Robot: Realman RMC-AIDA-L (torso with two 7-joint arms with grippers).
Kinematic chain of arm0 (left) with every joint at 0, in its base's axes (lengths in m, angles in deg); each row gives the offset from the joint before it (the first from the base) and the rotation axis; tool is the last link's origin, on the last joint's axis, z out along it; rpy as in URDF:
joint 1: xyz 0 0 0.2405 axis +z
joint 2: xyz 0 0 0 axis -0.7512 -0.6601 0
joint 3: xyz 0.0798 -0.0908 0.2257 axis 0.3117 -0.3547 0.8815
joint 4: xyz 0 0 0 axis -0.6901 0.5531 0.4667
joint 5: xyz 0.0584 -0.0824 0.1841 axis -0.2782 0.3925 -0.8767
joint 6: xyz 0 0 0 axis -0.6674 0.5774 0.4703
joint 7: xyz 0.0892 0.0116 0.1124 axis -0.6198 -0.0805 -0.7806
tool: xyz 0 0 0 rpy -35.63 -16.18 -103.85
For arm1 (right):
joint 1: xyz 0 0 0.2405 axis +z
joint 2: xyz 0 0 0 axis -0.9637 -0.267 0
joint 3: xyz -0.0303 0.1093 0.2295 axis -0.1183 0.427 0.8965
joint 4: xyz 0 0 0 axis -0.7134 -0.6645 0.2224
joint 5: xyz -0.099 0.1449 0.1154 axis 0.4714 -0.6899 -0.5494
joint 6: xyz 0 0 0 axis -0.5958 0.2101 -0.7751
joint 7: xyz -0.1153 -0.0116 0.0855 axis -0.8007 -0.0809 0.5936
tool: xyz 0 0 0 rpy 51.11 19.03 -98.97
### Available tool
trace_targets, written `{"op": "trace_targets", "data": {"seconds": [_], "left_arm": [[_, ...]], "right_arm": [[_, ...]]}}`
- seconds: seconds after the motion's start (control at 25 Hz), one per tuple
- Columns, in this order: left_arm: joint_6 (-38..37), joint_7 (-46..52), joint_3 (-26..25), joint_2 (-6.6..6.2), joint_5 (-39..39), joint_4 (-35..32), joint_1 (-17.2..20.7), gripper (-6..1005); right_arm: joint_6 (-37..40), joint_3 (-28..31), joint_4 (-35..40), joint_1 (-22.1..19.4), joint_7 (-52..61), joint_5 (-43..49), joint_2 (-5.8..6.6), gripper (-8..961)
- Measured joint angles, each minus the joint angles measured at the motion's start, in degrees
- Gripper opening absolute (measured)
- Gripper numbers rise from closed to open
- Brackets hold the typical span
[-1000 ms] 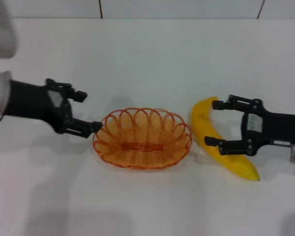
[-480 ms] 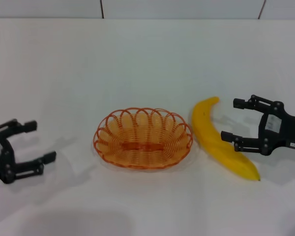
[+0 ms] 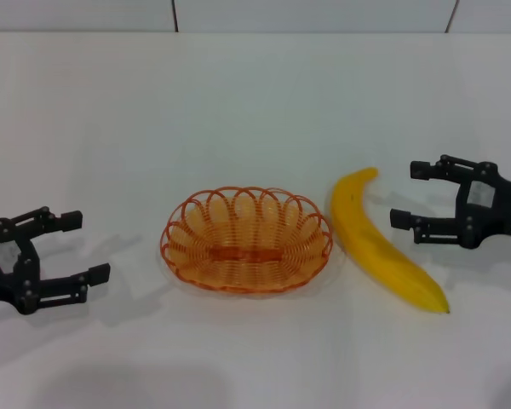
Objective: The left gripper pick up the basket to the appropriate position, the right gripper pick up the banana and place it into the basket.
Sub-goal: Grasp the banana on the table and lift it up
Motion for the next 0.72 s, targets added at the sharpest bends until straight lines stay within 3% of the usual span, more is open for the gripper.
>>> {"op": "trace_targets", "data": {"seconds": [0.2,0.24,0.28,0.48,0.72], "left_arm": [[0.1,0.1,-0.2,-0.21,-0.5,0.3,-0.5,878],[0.1,0.1,-0.2,-0.21,-0.5,0.3,-0.6,878],[0.1,0.1,-0.3,-0.21,-0.5,0.4,-0.8,878],[0.2,0.2,-0.3,-0.16,-0.5,0.7,-1.2,879],[0.1,0.6,-0.3,-0.29,-0.8,0.8,-2.8,879]], "right_arm": [[5.7,-5.9,12.6,1.7,15.0,0.0,-0.03,890],[7.5,-8.5,19.0,3.0,24.1,0.0,0.05,890],[7.5,-8.5,19.0,3.0,24.1,0.0,0.05,890],[9.2,-18.9,32.2,7.9,47.6,5.4,0.41,890],[9.0,-27.3,32.8,14.2,59.4,15.5,0.23,890]]}}
